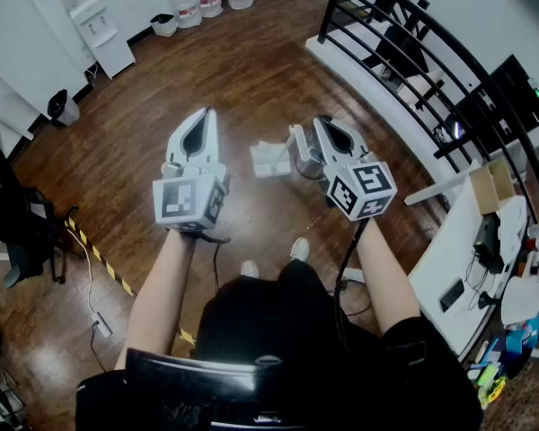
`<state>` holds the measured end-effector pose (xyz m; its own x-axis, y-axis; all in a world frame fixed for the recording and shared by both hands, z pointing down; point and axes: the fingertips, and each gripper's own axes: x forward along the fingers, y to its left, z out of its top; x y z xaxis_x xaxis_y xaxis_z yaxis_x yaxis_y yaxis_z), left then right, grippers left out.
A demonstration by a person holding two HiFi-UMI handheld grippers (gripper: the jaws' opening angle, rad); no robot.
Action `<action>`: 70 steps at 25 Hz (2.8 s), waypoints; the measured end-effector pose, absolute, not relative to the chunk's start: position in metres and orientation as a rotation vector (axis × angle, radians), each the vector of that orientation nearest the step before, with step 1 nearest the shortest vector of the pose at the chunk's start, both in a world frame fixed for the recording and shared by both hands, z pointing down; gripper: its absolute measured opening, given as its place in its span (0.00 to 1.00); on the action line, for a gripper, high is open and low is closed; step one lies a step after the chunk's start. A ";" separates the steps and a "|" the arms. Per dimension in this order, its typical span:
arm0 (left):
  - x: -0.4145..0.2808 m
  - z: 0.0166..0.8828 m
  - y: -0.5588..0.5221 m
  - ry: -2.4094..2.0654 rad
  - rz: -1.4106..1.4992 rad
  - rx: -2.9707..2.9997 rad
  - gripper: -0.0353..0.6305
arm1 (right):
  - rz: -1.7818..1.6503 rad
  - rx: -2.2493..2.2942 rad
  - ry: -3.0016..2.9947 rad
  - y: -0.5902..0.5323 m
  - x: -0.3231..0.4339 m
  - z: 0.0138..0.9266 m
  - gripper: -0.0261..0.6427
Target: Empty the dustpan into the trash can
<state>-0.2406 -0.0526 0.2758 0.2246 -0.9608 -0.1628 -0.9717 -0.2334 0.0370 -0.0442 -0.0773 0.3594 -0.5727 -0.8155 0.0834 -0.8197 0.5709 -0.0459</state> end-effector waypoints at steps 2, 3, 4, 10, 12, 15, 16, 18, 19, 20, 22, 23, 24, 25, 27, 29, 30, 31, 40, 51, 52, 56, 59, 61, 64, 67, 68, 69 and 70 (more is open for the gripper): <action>-0.228 0.274 -0.059 1.878 0.221 -2.402 0.06 | 0.116 1.425 -2.736 -0.083 -0.037 0.362 0.05; -0.222 0.273 -0.063 1.873 0.214 -2.403 0.06 | 0.113 1.422 -2.735 -0.086 -0.033 0.363 0.05; -0.215 0.273 -0.068 1.869 0.208 -2.402 0.06 | 0.110 1.416 -2.735 -0.090 -0.029 0.365 0.05; -0.169 0.264 -0.106 1.857 0.201 -2.365 0.06 | 0.126 1.298 -2.727 -0.119 0.001 0.391 0.05; -0.154 0.261 -0.120 1.856 0.203 -2.350 0.06 | 0.151 1.245 -2.724 -0.130 0.013 0.402 0.05; -0.131 0.260 -0.141 1.865 0.214 -2.327 0.06 | 0.197 1.158 -2.722 -0.148 0.031 0.424 0.05; -0.124 0.262 -0.149 1.874 0.221 -2.320 0.06 | 0.219 1.126 -2.719 -0.153 0.038 0.432 0.05; -0.110 0.266 -0.165 1.899 0.232 -2.303 0.06 | 0.274 1.061 -2.715 -0.164 0.050 0.450 0.05; -0.104 0.267 -0.172 1.910 0.224 -2.293 0.06 | 0.304 1.031 -2.711 -0.170 0.055 0.460 0.05; -0.099 0.266 -0.179 1.917 0.206 -2.286 0.06 | 0.334 1.003 -2.706 -0.175 0.060 0.469 0.05; -0.095 0.270 -0.188 1.928 0.170 -2.279 0.06 | 0.391 0.956 -2.691 -0.183 0.067 0.489 0.05; -0.096 0.275 -0.192 1.932 0.155 -2.279 0.06 | 0.414 0.932 -2.683 -0.186 0.069 0.499 0.05; -0.098 0.280 -0.195 1.936 0.141 -2.279 0.06 | 0.435 0.907 -2.675 -0.188 0.070 0.508 0.05; -0.101 0.287 -0.198 1.939 0.129 -2.281 0.06 | 0.456 0.881 -2.666 -0.189 0.069 0.518 0.08; -0.107 0.302 -0.202 1.945 0.107 -2.286 0.06 | 0.502 0.835 -2.645 -0.190 0.067 0.537 0.11; -0.114 0.317 -0.207 1.952 0.087 -2.290 0.06 | 0.546 0.804 -2.621 -0.190 0.062 0.555 0.11; -0.118 0.324 -0.210 1.955 0.077 -2.292 0.06 | 0.567 0.792 -2.609 -0.190 0.059 0.564 0.11; -0.121 0.331 -0.212 1.958 0.066 -2.294 0.06 | 0.591 0.780 -2.594 -0.189 0.056 0.574 0.15; -0.143 0.393 -0.239 1.972 -0.039 -2.303 0.06 | 0.899 0.719 -2.401 -0.182 0.026 0.669 0.34; -0.176 0.455 -0.266 2.105 -0.106 -2.298 0.06 | 1.035 0.676 -2.313 -0.197 -0.018 0.705 0.40; -0.179 0.456 -0.268 2.119 -0.101 -2.294 0.06 | 1.039 0.673 -2.300 -0.199 -0.019 0.709 0.40; -0.183 0.448 -0.274 2.128 -0.091 -2.276 0.06 | 1.060 0.626 -2.242 -0.200 -0.025 0.726 0.40; -0.189 0.443 -0.278 2.122 -0.097 -2.266 0.06 | 1.078 0.590 -2.222 -0.203 -0.037 0.736 0.40; -0.193 0.440 -0.282 2.122 -0.112 -2.260 0.06 | 1.114 0.567 -2.215 -0.206 -0.047 0.739 0.40; -0.200 0.436 -0.287 2.134 -0.125 -2.254 0.06 | 1.138 0.544 -2.197 -0.208 -0.056 0.743 0.33; -0.209 0.437 -0.291 2.162 -0.129 -2.249 0.06 | 1.163 0.543 -2.176 -0.210 -0.059 0.747 0.19; -0.211 0.439 -0.293 2.173 -0.129 -2.249 0.06 | 1.176 0.545 -2.172 -0.211 -0.059 0.748 0.13; -0.213 0.440 -0.294 2.184 -0.128 -2.249 0.06 | 1.193 0.544 -2.172 -0.212 -0.059 0.748 0.12; -0.214 0.441 -0.295 2.192 -0.127 -2.250 0.06 | 1.215 0.540 -2.173 -0.212 -0.059 0.748 0.11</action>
<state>-0.2141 -0.2949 0.4411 0.0246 -0.9979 0.0595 -0.9981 -0.0278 -0.0546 -0.0590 -0.2122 0.7477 -0.7463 -0.0638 0.6625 -0.5979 0.5015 -0.6253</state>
